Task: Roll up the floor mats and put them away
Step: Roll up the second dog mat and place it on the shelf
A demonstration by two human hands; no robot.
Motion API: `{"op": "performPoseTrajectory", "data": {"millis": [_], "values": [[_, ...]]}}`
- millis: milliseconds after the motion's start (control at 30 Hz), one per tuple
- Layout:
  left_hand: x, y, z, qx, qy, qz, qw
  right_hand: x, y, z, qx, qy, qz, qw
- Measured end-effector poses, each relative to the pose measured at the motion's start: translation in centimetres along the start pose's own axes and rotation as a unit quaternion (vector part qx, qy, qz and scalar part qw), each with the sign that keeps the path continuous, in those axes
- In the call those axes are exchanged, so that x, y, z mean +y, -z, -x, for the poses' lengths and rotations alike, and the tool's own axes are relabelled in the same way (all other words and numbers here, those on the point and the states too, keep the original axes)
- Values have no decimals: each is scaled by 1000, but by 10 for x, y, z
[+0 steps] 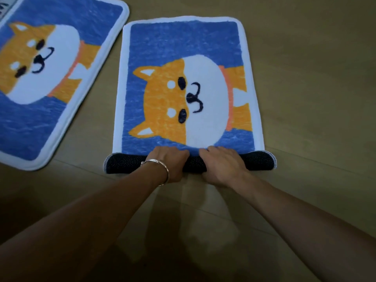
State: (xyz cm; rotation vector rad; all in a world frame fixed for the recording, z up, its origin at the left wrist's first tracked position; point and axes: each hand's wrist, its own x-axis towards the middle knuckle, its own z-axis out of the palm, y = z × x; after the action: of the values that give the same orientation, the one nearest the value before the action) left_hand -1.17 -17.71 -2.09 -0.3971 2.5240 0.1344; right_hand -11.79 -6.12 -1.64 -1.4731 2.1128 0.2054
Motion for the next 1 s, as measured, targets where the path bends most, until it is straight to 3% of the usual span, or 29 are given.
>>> {"op": "performPoseTrajectory", "data": {"millis": [133, 167, 267, 367, 467, 533, 667, 800, 1000], "values": [[-9, -23, 10, 165, -79, -28, 983, 7, 18, -12, -77, 5, -67, 995], [-10, -23, 11, 176, -82, -37, 980, 7, 20, -14, -96, 4, -95, 991], [-6, -14, 8, 77, -24, -16, 997, 3, 19, -12, -99, 12, -87, 991], [-6, -8, -4, 19, -13, 17, 1000, -1, 6, 0, 4, 39, 11, 999], [-12, -3, -8, 9, -17, 41, 999, -2, -7, 8, 89, 30, 89, 992], [-10, -6, -2, 56, -34, 19, 998, -4, -8, 6, 82, -5, 69, 994], [-5, -32, 9, 226, -92, -57, 968, -1, 6, -7, 6, -19, -25, 999], [-1, -9, 4, 81, -21, 5, 996, 1, 16, -10, -51, -16, -53, 997], [-5, 8, -5, 5, -35, 36, 999, 4, -7, 6, 90, 11, 61, 994]]}}
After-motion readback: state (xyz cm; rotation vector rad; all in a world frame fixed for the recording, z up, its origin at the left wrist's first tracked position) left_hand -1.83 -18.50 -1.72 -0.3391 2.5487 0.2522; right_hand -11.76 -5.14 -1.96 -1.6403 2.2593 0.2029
